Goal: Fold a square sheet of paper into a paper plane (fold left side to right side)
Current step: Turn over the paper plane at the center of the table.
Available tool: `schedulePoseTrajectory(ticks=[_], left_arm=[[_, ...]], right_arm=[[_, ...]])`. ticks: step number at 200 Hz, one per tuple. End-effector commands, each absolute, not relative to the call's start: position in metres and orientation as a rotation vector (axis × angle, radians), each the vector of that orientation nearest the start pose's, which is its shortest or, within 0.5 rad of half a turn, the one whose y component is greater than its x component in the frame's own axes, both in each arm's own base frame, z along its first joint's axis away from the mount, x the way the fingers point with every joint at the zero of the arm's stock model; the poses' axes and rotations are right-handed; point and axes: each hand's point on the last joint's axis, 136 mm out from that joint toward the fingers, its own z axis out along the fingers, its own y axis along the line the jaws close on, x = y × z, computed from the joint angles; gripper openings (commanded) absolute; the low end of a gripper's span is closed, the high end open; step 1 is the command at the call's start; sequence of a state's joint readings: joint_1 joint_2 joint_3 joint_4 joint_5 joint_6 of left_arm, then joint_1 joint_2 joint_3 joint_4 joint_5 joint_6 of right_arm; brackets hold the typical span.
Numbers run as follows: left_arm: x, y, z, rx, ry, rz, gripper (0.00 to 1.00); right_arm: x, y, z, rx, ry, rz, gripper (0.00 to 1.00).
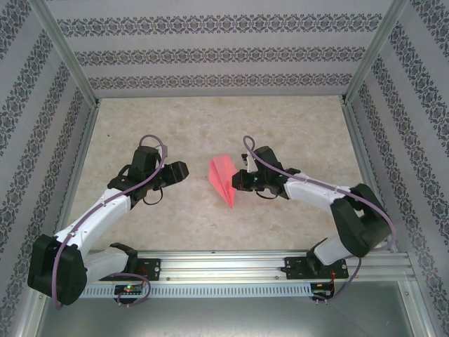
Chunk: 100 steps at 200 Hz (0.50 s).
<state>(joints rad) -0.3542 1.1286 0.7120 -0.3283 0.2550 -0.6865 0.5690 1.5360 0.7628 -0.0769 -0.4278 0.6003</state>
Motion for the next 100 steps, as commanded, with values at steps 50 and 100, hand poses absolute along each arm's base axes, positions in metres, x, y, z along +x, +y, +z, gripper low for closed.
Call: schedulePoseTrajectory(ticks=[50,100], left_arm=[[0.292,-0.154,0.144,-0.283,2.413,-0.811,0.64],[0.286,-0.146,0.152,-0.299,2.379,-0.79,0.74]], right_arm=[[0.293,0.222,0.04,-0.108,2.685,0.772,0.21],[0.286,0.181,0.094,-0.156,2.661,0.4,0.44]])
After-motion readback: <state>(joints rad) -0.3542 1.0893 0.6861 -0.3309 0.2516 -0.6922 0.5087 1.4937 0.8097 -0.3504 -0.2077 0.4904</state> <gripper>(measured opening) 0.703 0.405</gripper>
